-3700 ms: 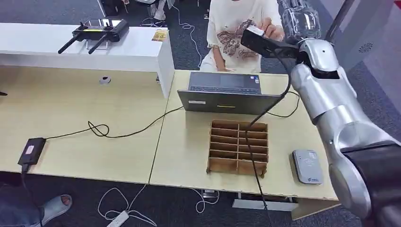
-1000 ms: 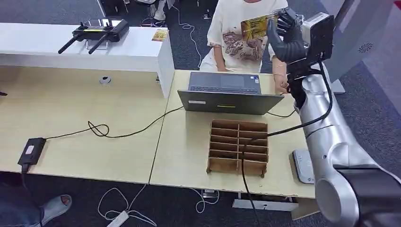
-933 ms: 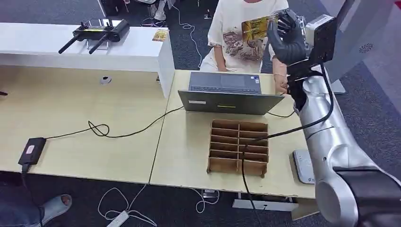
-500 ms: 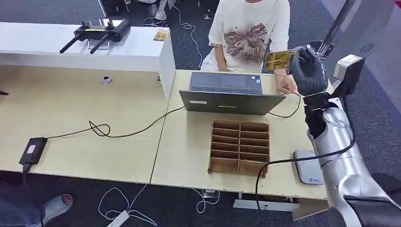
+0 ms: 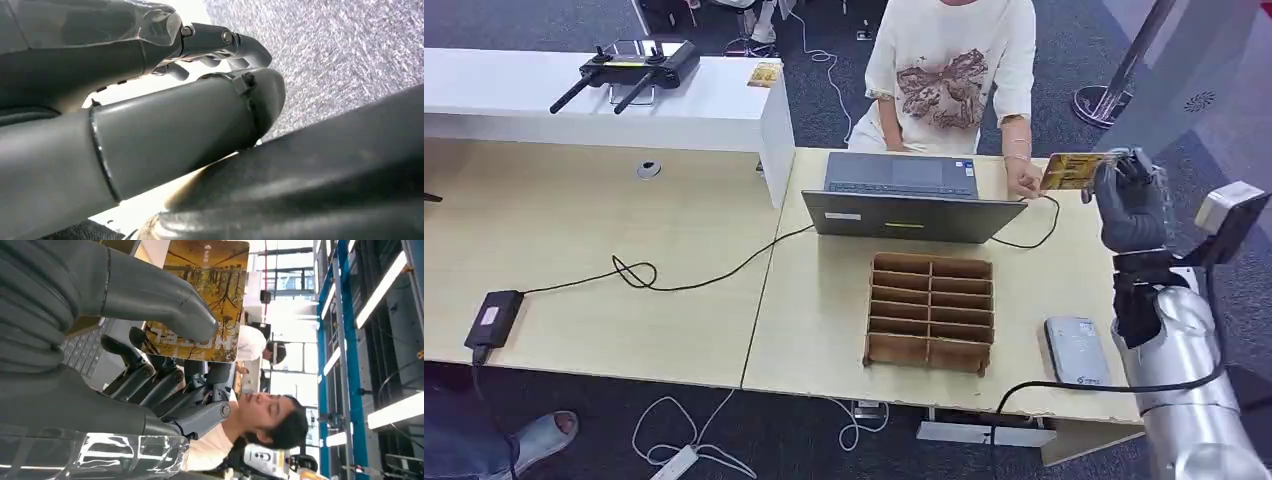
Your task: Pass the card to the sensor for recognition and then transmit it.
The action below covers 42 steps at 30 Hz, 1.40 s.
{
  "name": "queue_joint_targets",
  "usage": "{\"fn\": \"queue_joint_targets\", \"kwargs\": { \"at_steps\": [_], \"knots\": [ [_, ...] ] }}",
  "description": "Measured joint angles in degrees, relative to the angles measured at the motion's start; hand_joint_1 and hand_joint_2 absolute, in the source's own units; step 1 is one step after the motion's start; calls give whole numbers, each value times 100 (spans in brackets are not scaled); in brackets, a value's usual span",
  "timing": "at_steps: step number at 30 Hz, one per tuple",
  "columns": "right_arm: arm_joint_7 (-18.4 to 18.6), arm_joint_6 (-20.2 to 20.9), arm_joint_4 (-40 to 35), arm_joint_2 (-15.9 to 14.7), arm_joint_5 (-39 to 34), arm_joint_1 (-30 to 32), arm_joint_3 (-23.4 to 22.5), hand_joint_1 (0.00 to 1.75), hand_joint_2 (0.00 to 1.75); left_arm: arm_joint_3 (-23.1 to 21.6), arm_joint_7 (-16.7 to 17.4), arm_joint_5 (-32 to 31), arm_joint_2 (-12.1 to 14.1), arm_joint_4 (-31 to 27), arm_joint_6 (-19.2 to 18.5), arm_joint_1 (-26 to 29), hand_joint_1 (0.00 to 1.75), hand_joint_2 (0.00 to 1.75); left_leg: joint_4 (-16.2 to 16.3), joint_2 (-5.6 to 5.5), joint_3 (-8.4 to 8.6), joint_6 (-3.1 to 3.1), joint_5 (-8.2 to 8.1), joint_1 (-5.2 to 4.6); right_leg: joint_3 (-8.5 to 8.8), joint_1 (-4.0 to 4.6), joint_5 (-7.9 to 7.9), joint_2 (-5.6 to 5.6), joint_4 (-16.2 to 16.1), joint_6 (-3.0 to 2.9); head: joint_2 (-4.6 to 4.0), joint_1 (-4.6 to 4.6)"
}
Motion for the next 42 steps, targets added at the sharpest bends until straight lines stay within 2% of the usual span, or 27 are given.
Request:
{"fn": "queue_joint_targets", "kwargs": {
  "at_steps": [6, 10, 15, 27, 42],
  "knots": [
    [94, -85, -345, -256, 144, 238, -2, 175, 175, 96, 9, 55, -4, 0, 24, 5, 0, 0, 0, 0, -1, 0, 0, 0, 1, 0, 0, -2, -1, 1, 0, 0],
    [35, 7, -384, -304, 244, 356, 4, 175, 175, 15, -302, -417, -33, 0, -387, -12, 0, 0, 0, -3, -2, 3, 0, -11, -2, -13, 0, 0, 1, 1, 0, -6],
    [44, -105, -236, -306, 215, 320, 11, 175, 175, -107, -391, -732, -39, 0, -546, -38, 0, 0, -2, -24, -5, 18, 9, -14, -2, -23, -4, -16, 4, 7, 0, -7],
    [55, 42, 282, -448, 39, 216, -20, 175, 175, -188, -507, -855, -24, 0, -643, -42, 0, 0, -2, -30, -7, 35, 10, -41, -2, -51, 0, -17, 2, 30, 0, -9],
    [2, 419, 392, -939, 100, 434, -31, 175, 175, -188, -507, -746, -22, 0, -640, -37, 0, 0, -2, -35, -9, 53, 12, -58, -3, -67, -4, -23, 1, 51, 0, -7]
  ]
}}
